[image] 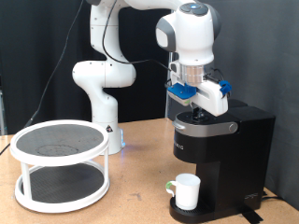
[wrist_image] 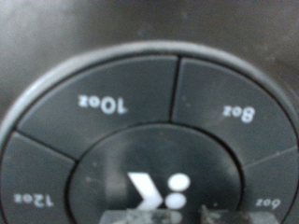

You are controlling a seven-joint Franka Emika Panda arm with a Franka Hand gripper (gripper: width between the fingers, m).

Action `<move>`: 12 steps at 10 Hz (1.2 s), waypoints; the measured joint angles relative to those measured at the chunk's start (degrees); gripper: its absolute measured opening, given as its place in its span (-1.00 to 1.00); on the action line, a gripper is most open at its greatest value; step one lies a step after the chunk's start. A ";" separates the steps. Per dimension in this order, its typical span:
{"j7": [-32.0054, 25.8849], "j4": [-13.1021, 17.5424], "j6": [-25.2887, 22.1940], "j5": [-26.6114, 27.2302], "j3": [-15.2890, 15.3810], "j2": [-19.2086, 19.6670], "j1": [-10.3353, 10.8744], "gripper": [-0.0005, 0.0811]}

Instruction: Make a cup of coffee with the keurig machine

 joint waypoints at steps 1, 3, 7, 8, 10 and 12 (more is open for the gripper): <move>0.01 0.87 -1.03 0.00 -0.22 0.66 -0.06 -0.99; 0.01 1.71 -1.76 0.03 -0.47 1.42 -0.24 -0.99; -4.99 2.06 -2.02 1.26 -0.69 1.75 -0.32 -0.99; -7.85 1.69 -2.11 1.86 -0.64 1.46 -0.31 -0.99; -13.11 -0.53 -2.15 4.17 -0.54 -0.64 -0.28 -0.99; -14.06 -3.44 1.25 5.74 -0.57 -4.42 -0.29 -0.99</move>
